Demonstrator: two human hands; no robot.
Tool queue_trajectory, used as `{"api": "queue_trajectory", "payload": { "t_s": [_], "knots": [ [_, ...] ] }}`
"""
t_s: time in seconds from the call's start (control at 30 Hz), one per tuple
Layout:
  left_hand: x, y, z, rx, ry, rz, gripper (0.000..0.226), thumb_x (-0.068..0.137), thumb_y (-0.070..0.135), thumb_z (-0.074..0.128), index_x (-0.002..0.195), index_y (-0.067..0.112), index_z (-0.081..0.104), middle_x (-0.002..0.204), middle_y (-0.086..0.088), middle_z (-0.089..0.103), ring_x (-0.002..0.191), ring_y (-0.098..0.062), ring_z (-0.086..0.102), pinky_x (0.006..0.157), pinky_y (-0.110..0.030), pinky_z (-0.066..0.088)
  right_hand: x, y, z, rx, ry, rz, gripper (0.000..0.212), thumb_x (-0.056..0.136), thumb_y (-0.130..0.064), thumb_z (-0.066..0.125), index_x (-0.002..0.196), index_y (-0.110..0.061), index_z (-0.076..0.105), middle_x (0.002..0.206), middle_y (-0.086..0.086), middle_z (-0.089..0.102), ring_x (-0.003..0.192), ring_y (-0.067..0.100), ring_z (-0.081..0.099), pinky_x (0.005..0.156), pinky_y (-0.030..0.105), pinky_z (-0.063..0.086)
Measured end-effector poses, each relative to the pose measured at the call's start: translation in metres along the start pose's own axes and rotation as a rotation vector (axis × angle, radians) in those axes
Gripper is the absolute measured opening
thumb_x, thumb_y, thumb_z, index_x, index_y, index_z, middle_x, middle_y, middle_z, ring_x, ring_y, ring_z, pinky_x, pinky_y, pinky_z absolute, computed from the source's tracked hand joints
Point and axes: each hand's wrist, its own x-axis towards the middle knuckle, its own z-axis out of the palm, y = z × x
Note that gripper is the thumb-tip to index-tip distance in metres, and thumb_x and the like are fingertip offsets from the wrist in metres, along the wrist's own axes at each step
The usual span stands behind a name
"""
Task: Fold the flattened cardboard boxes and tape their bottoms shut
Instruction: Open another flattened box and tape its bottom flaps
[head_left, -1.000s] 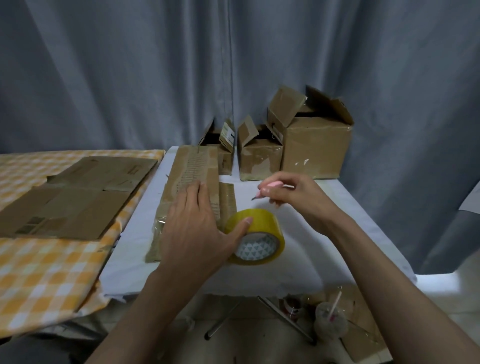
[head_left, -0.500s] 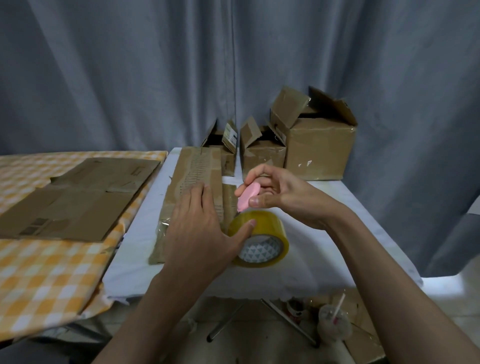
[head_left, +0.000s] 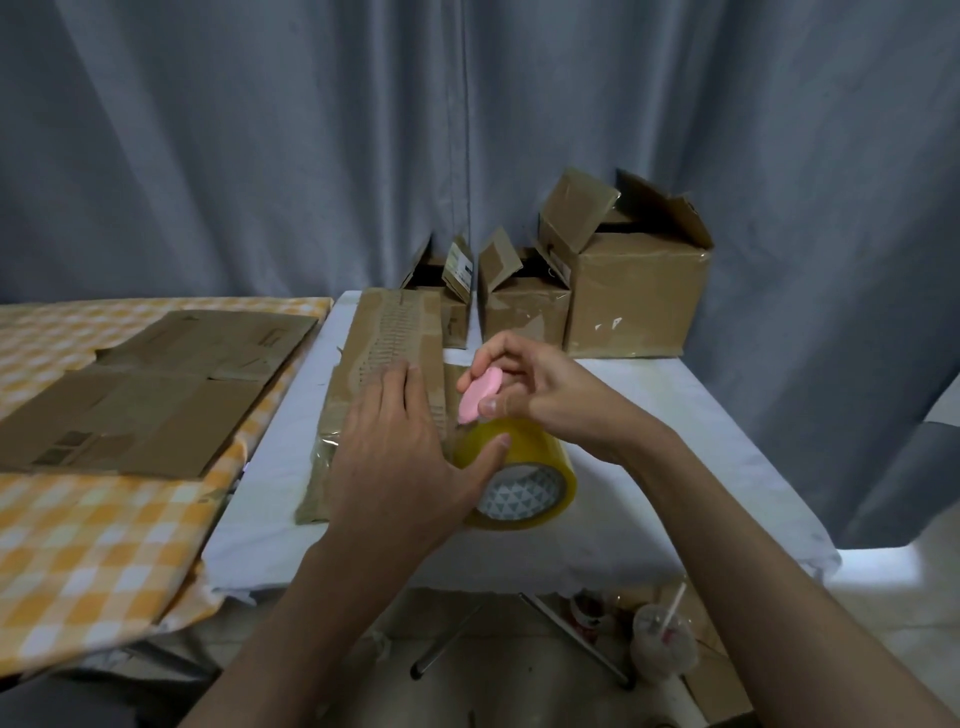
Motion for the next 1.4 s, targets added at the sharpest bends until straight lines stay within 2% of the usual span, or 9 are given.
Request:
{"api": "queue_trajectory", "payload": {
  "t_s": [0.2, 0.3, 0.47, 0.63, 0.77, 0.9, 1.13, 1.3, 1.4],
  "knots": [
    [0.000, -0.001, 0.000, 0.001, -0.002, -0.015, 0.116, 0.075, 0.089, 0.023, 0.149, 0.001, 0.037, 0.152, -0.016, 0.041, 0.141, -0.032, 0.037, 0.116, -0.046, 0.033, 0.007, 0.029, -0.023, -0.253, 0.362, 0.108, 0.011, 0.082, 0.004, 0.072, 0.081, -0.007, 0.071, 0.093, 0.007, 0.075, 0.089, 0.014, 0.071, 0.080, 0.025, 0.056],
    [0.001, -0.002, 0.002, -0.006, 0.005, -0.008, 0.115, 0.075, 0.088, 0.025, 0.148, 0.000, 0.039, 0.150, -0.017, 0.044, 0.139, -0.033, 0.039, 0.114, -0.047, 0.035, 0.004, 0.050, -0.032, -0.511, 0.301, 0.259, 0.026, 0.078, 0.011, 0.067, 0.068, -0.012, 0.076, 0.079, 0.003, 0.075, 0.071, 0.003, 0.065, 0.065, 0.011, 0.050],
    [0.002, -0.002, 0.002, -0.008, -0.011, -0.008, 0.118, 0.073, 0.091, 0.022, 0.149, 0.002, 0.036, 0.151, -0.015, 0.042, 0.140, -0.031, 0.038, 0.114, -0.047, 0.035, -0.004, 0.071, -0.041, -0.638, 0.092, 0.398, 0.042, 0.074, 0.008, 0.070, 0.053, -0.028, 0.069, 0.055, -0.015, 0.066, 0.053, -0.008, 0.059, 0.057, 0.008, 0.043],
    [0.002, 0.000, 0.001, -0.013, -0.014, -0.015, 0.118, 0.073, 0.091, 0.020, 0.150, 0.002, 0.036, 0.152, -0.016, 0.041, 0.140, -0.032, 0.038, 0.115, -0.047, 0.034, -0.008, 0.043, -0.028, -0.265, 0.170, 0.249, 0.014, 0.093, -0.020, 0.068, 0.088, -0.020, 0.081, 0.087, -0.007, 0.077, 0.086, 0.005, 0.069, 0.082, 0.028, 0.056],
    [0.001, 0.001, -0.001, -0.015, -0.014, -0.015, 0.116, 0.073, 0.090, 0.019, 0.151, 0.004, 0.034, 0.153, -0.014, 0.040, 0.141, -0.030, 0.037, 0.116, -0.046, 0.033, -0.001, 0.015, -0.004, -0.207, -0.060, 0.337, 0.028, 0.085, -0.061, 0.065, 0.100, -0.041, 0.077, 0.120, -0.012, 0.066, 0.113, 0.012, 0.059, 0.096, 0.036, 0.053],
    [0.001, 0.000, -0.002, -0.017, -0.008, -0.001, 0.113, 0.075, 0.087, 0.022, 0.148, 0.003, 0.037, 0.150, -0.015, 0.043, 0.139, -0.031, 0.039, 0.115, -0.043, 0.033, 0.002, 0.005, 0.001, -0.252, -0.103, 0.385, 0.014, 0.088, -0.049, 0.068, 0.094, -0.041, 0.078, 0.114, -0.009, 0.068, 0.110, 0.016, 0.061, 0.098, 0.047, 0.055],
    [0.008, -0.001, -0.014, -0.027, -0.005, 0.001, 0.101, 0.079, 0.081, 0.014, 0.143, 0.009, 0.044, 0.142, -0.007, 0.047, 0.130, -0.023, 0.042, 0.106, -0.037, 0.038, 0.003, 0.004, -0.001, -0.200, -0.119, 0.327, 0.013, 0.093, -0.023, 0.065, 0.095, -0.028, 0.077, 0.108, 0.003, 0.071, 0.105, 0.021, 0.066, 0.095, 0.039, 0.057],
    [0.014, 0.001, -0.011, -0.001, -0.003, -0.017, 0.056, 0.096, 0.056, 0.034, 0.125, 0.012, 0.051, 0.124, -0.007, 0.052, 0.114, -0.023, 0.045, 0.095, -0.037, 0.040, 0.002, 0.003, -0.001, -0.176, -0.121, 0.353, 0.010, 0.090, -0.038, 0.071, 0.094, -0.029, 0.074, 0.102, 0.002, 0.068, 0.102, 0.025, 0.066, 0.095, 0.047, 0.056],
    [0.014, 0.004, -0.010, 0.038, -0.015, -0.024, 0.050, 0.097, 0.050, 0.038, 0.129, 0.012, 0.047, 0.127, -0.007, 0.048, 0.118, -0.023, 0.042, 0.098, -0.037, 0.037, -0.001, 0.004, -0.003, -0.197, -0.128, 0.369, 0.020, 0.084, -0.048, 0.069, 0.096, -0.032, 0.072, 0.107, 0.005, 0.065, 0.105, 0.032, 0.064, 0.092, 0.061, 0.054]
  ]
}}
